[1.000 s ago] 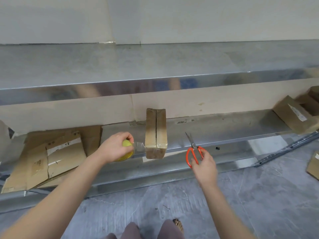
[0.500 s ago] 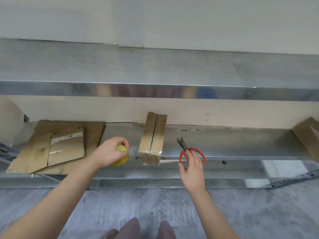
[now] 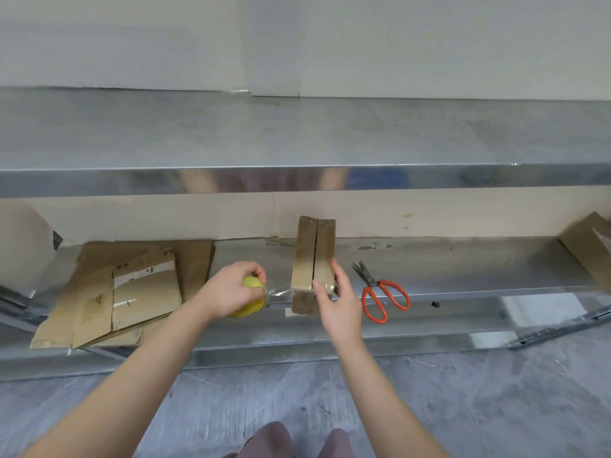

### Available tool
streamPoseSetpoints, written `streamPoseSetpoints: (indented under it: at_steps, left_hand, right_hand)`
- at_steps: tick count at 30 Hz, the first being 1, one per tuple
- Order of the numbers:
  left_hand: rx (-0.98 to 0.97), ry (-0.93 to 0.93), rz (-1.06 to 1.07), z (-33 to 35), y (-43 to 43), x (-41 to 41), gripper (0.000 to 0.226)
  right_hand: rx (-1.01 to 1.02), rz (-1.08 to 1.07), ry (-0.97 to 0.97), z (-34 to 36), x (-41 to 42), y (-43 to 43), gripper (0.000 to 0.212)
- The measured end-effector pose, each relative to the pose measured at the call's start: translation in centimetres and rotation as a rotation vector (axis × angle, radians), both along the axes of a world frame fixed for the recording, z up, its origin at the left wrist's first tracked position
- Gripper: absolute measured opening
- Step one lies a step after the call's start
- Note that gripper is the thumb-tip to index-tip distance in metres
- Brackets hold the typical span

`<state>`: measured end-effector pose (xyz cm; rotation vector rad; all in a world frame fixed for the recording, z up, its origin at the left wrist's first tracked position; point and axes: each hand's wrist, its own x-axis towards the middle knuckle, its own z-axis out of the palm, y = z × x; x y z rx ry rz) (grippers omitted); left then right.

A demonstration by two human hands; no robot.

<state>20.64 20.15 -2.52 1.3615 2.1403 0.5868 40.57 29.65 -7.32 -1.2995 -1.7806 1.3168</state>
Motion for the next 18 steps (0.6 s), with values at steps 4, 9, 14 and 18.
streamPoseSetpoints:
  at_steps: [4, 9, 14, 18]
  left_hand:
    - [-0.044, 0.052, -0.087, -0.2, -0.3, -1.6, 0.014]
    - [-0.036, 0.055, -0.016, -0.8, -2.2, -5.5, 0.016]
    - [0.061, 0.04, -0.081, -1.1, -2.8, -5.4, 0.02]
    - [0.106, 0.064, -0.13, -1.0, -2.9, -5.2, 0.022]
  right_hand:
    - [0.01, 0.02, -0.044, -0.1, -0.5, 0.7, 0.051]
    - [-0.03, 0.086, -0.094, 0.0, -0.1, 2.0, 0.051]
    - [0.17, 0.16, -0.261, 1.0, -0.5, 0.7, 0.052]
    - [0.582, 0.127, -0.499, 2.4, -0.9, -2.1, 0.047]
